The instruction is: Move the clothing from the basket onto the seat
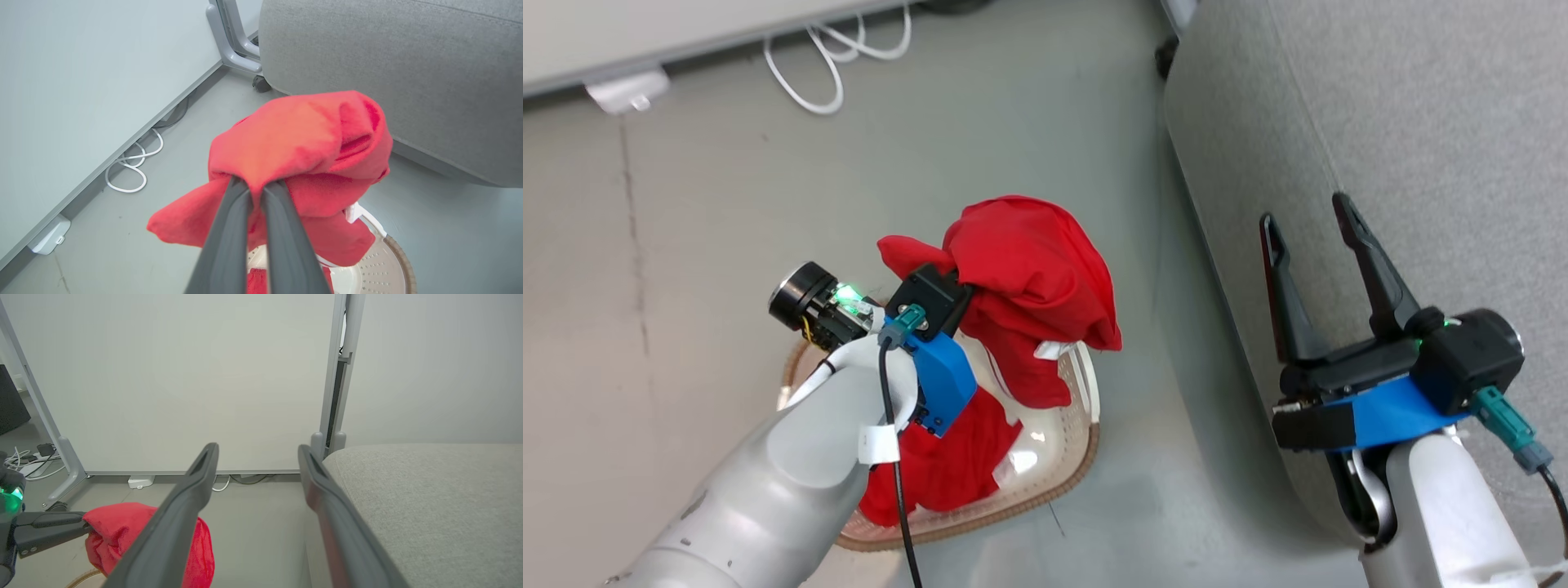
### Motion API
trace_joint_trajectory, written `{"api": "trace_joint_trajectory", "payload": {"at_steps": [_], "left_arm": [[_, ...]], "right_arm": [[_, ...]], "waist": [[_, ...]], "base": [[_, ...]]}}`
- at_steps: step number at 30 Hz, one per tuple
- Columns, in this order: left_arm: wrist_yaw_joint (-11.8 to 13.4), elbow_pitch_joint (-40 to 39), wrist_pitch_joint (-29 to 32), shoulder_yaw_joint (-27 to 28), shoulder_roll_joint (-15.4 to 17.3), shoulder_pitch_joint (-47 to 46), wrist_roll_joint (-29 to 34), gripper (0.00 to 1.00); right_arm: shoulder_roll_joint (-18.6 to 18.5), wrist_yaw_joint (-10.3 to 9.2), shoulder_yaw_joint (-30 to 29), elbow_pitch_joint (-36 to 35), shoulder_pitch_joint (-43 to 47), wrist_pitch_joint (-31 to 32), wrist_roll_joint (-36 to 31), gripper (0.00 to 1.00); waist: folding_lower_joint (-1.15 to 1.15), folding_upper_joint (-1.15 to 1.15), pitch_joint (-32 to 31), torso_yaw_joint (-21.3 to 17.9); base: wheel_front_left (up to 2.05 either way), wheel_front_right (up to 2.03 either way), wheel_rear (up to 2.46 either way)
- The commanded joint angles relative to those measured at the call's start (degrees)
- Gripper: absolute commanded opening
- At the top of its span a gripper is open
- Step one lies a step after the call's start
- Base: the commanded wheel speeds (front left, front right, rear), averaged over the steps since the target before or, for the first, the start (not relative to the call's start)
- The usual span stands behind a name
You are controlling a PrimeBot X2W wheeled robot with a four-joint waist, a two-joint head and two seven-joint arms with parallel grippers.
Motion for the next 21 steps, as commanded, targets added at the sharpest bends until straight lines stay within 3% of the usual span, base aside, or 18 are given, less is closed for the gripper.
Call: {"api": "trace_joint_trajectory", "payload": {"at_steps": [1, 14, 21], "left_arm": [[0.48, -1.43, -0.28, 1.17, 0.21, 1.21, 0.34, 0.0], [1.93, -13.8, -0.3, 14.19, 1.05, 9.75, 2.41, 0.0], [1.66, -18.18, -0.3, 17.74, 1.1, 14.35, 3.73, 0.0]], "right_arm": [[-0.16, 0.01, -0.22, 0.21, 1.48, -0.16, -0.53, 1.0], [-0.15, 0.01, -1.36, 1.61, 8.94, -0.16, -0.17, 1.0], [-0.16, 0.01, -2.0, 1.77, 12.32, -0.16, 0.04, 1.0]], "waist": [[0.01, 0.0, -4.23, 1.97], [0.01, 0.0, -15.23, 4.08], [0.01, 0.0, -18.92, 5.09]], "base": [[0.0, 0.0, 0.0], [0.0, 0.0, 0.0], [0.0, 0.0, 0.0]]}}
